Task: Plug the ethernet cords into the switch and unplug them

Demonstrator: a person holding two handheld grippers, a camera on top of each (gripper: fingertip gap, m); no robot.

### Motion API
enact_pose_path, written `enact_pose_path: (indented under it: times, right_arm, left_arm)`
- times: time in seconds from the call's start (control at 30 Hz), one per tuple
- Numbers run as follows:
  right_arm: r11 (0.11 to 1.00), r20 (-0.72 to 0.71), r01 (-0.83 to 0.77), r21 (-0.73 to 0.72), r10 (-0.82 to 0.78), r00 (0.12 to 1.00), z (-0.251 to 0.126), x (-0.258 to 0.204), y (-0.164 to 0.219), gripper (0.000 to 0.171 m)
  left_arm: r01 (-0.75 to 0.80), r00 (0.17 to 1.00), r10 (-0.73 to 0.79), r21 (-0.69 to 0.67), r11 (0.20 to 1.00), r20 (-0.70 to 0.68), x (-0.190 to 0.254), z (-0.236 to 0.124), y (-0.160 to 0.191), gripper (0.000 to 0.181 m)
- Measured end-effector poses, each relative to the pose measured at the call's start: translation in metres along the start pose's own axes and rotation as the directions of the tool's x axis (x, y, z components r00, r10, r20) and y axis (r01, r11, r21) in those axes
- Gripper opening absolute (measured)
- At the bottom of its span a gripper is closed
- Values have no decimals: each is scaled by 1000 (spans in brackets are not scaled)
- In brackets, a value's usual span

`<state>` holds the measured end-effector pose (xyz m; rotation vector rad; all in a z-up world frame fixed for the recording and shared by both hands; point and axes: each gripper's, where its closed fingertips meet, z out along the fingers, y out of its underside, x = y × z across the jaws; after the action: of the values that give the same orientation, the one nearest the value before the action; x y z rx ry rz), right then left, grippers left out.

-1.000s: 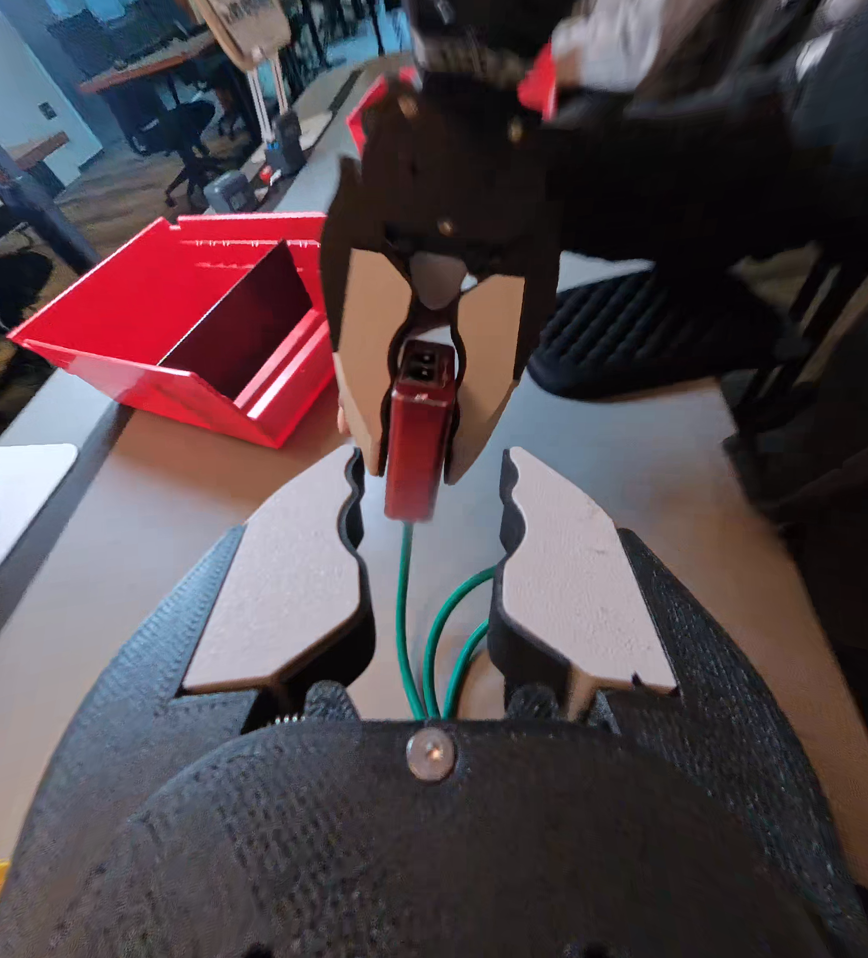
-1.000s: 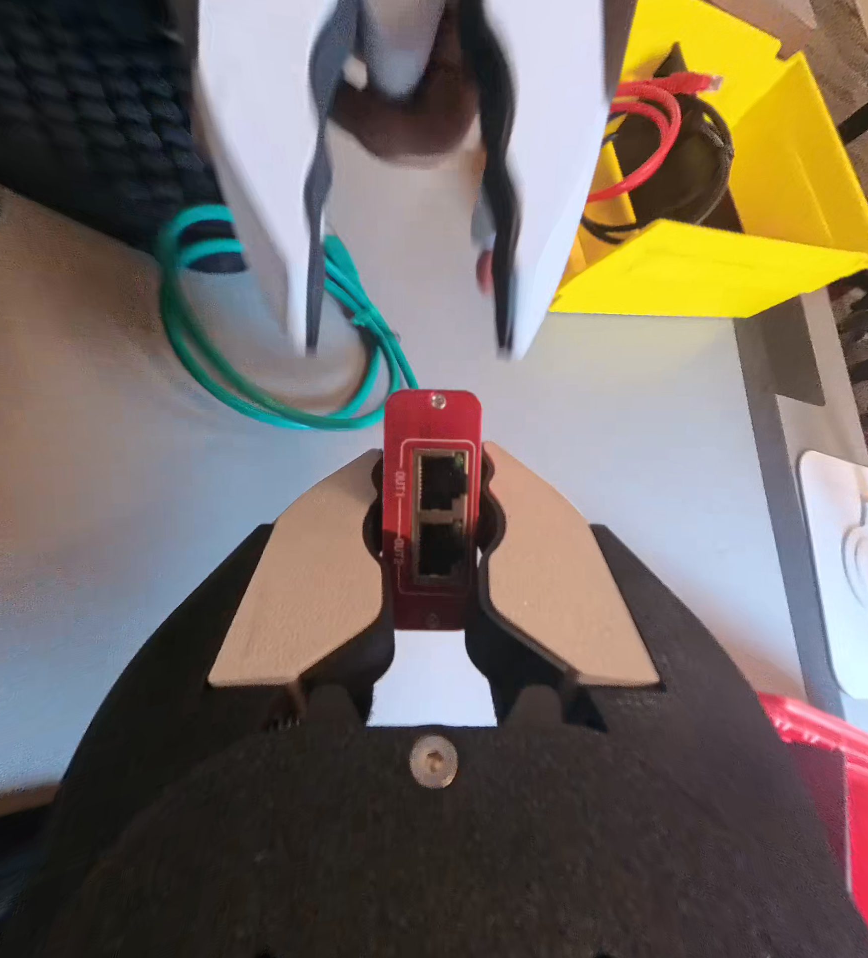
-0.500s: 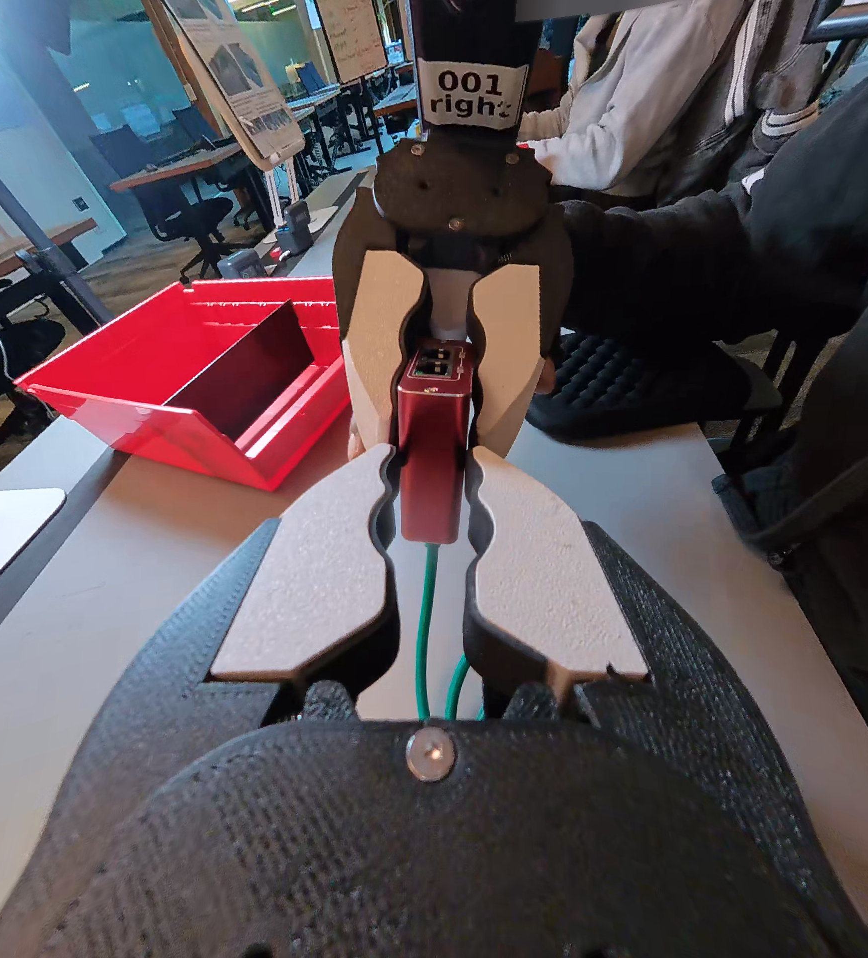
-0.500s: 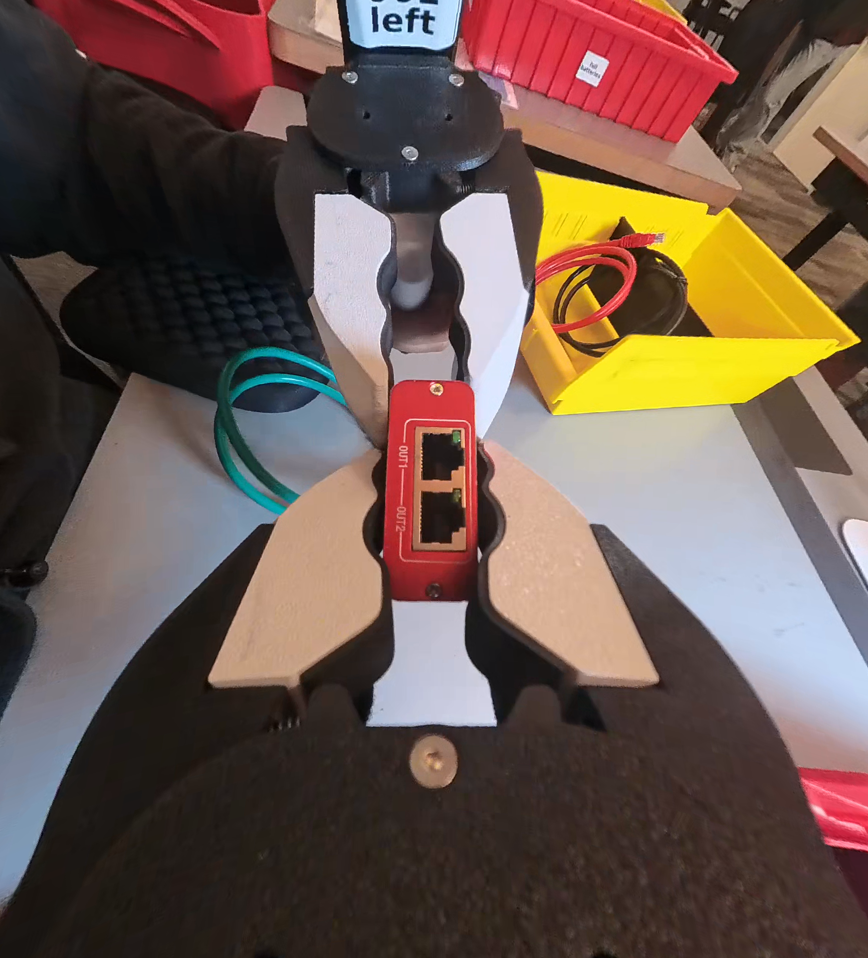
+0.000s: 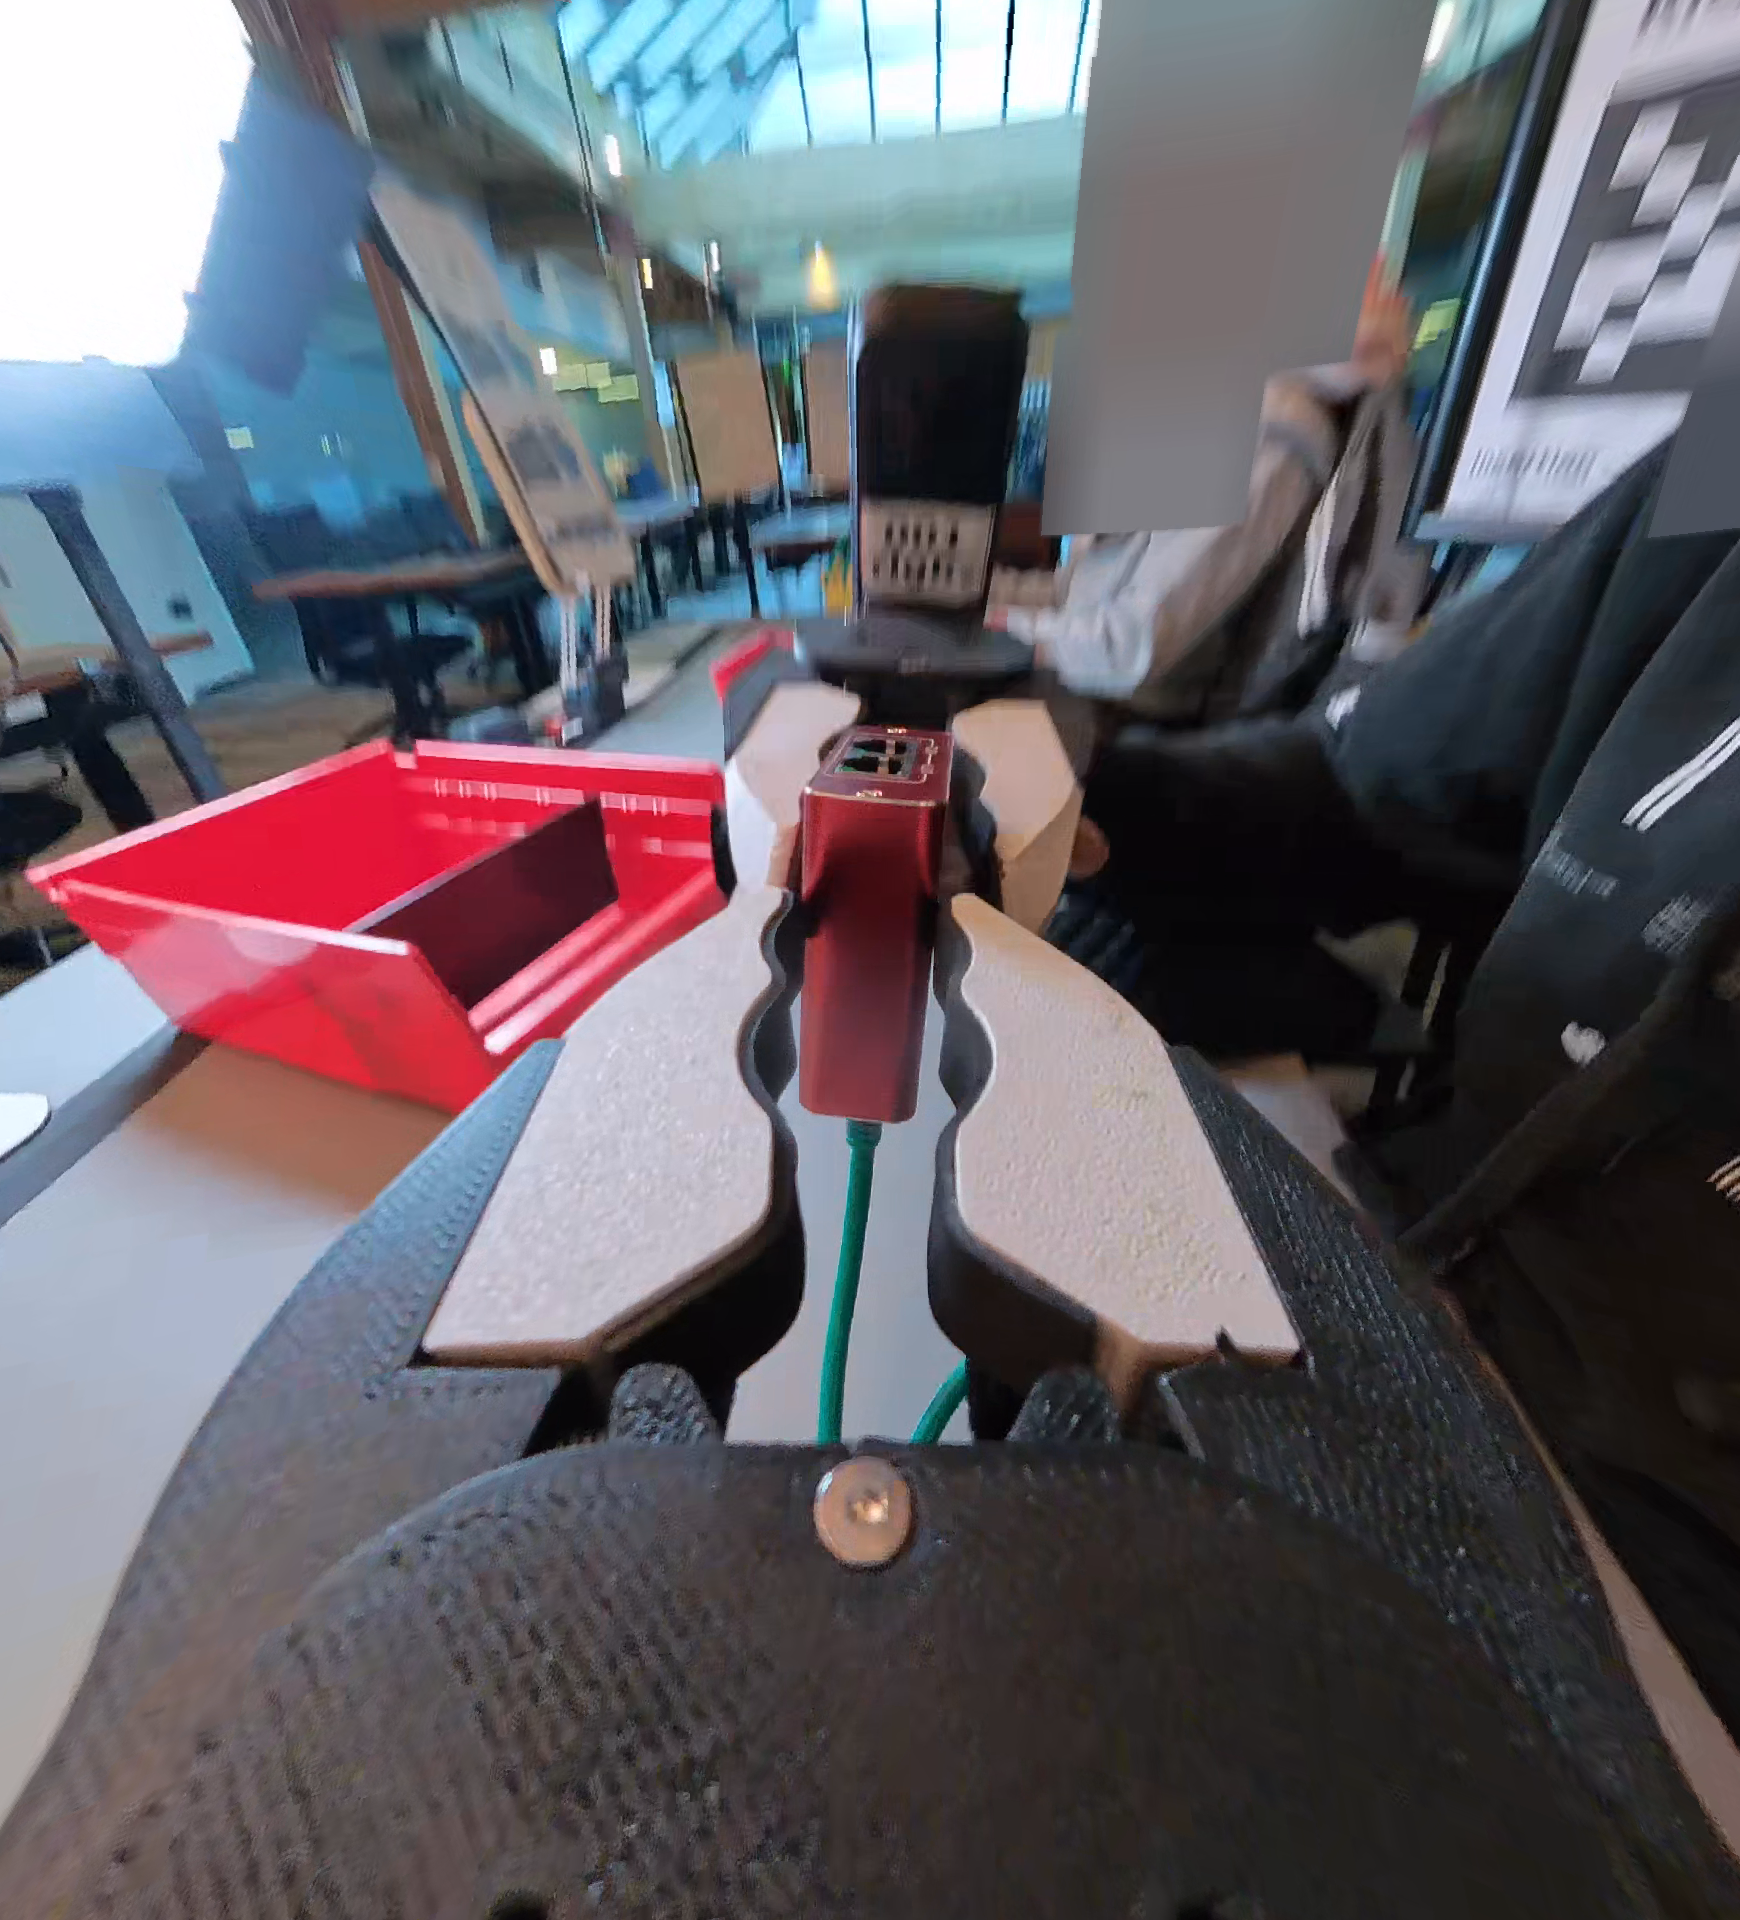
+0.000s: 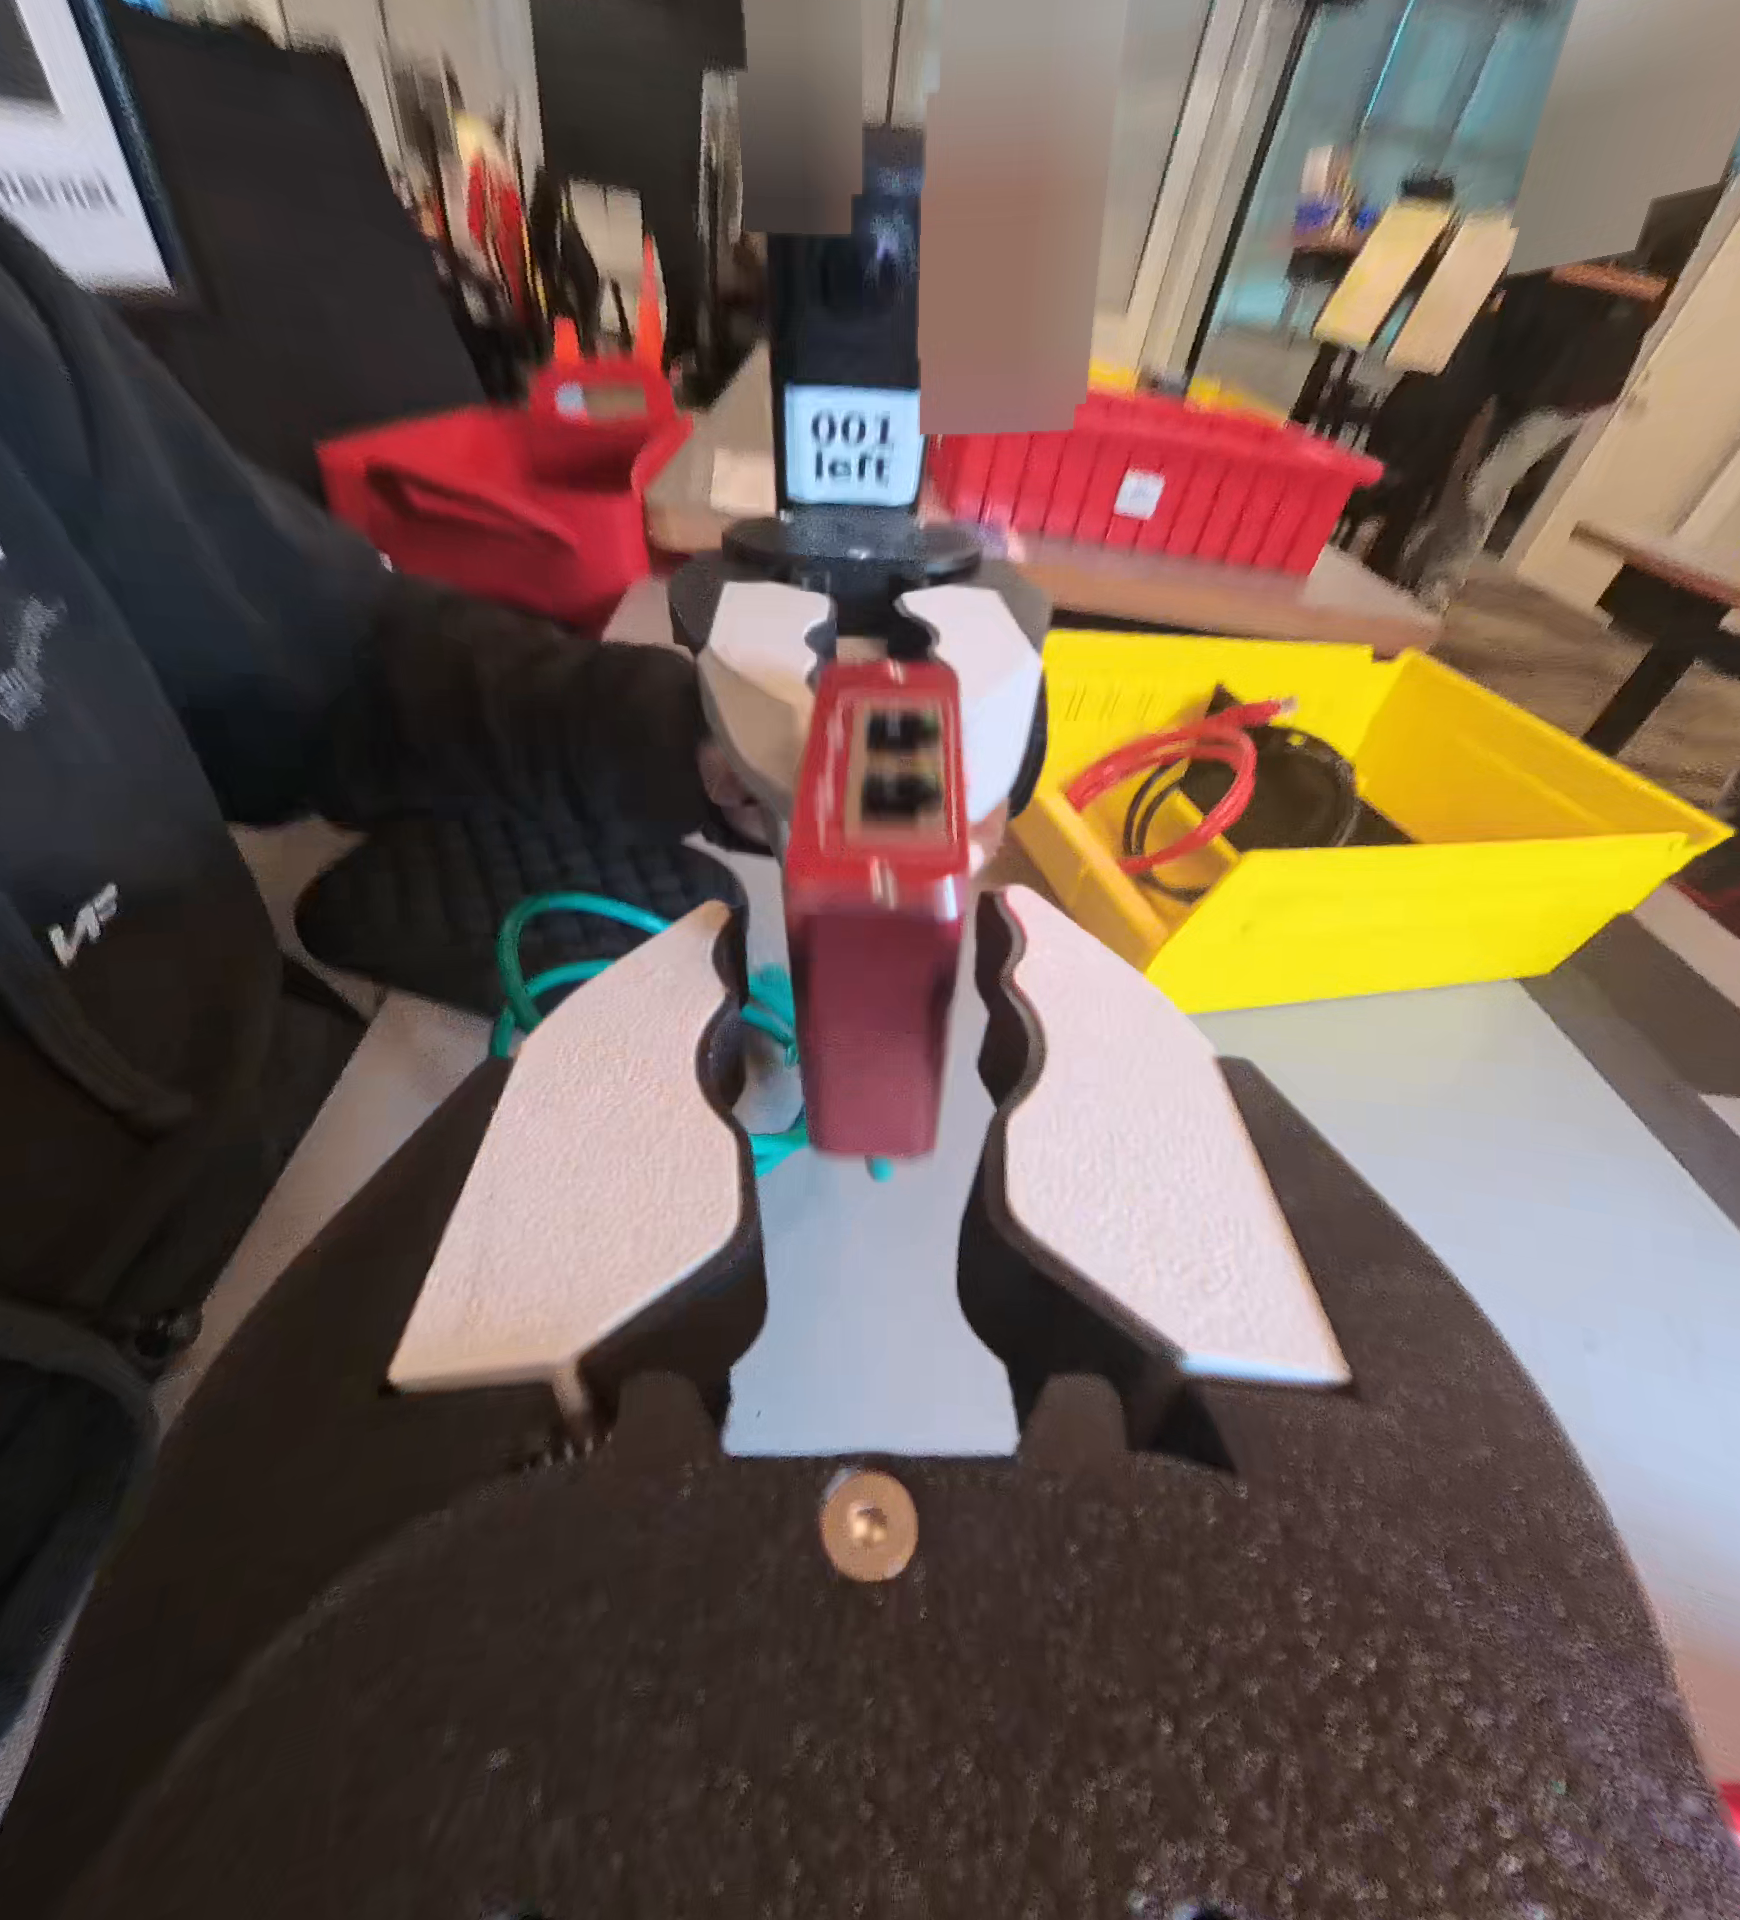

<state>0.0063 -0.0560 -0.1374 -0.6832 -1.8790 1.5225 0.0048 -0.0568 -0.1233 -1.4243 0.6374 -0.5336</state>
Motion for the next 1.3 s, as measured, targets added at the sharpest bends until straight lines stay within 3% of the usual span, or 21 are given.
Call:
enact_pose_path:
  times: [0.17,0.23,0.27,0.37,0.47,0.57,0.7,0.8,1.07,1.23,1.3]
  right_arm:
    - [988,-23,-39,149,42,999,4,5,-10,51]
    - [991,-61,20,132,-12,998,11,3,-13,26]
    - [992,-99,72,103,-61,993,11,5,-14,26]
    - [982,-187,187,-27,-189,964,-3,17,-25,26]
    - [916,-274,328,-232,-385,881,-30,30,-34,27]
    - [831,-242,393,-393,-506,828,-39,29,-28,27]
    - [698,-173,430,-572,-616,769,-21,30,12,27]
    - [662,-111,443,-604,-620,777,-1,23,37,27]
    - [653,-74,476,-590,-630,773,3,24,53,32]
    - [560,-47,487,-670,-687,725,6,30,70,37]
    - [541,-41,506,-672,-709,704,12,28,73,30]
  left_arm:
    - [12,1000,-12,202,979,-1,-2,-13,-28,24]
    - [24,999,-18,228,973,-27,2,-12,-28,24]
    - [25,1000,-21,239,971,-20,0,-13,-29,24]
    - [22,999,-29,187,982,30,-9,-16,-26,19]
    - [-26,992,7,152,988,124,-23,-25,-25,27]
    - [-102,978,86,74,992,188,-28,-24,-23,39]
    - [-296,931,322,-164,941,170,-12,-2,1,48]
    - [-418,865,489,-377,827,113,-14,4,40,30]
    - [-465,853,520,-375,802,53,-12,3,54,27]
    - [-527,809,587,-407,746,26,-4,10,56,27]
    - [-556,780,625,-438,706,17,-2,13,58,27]
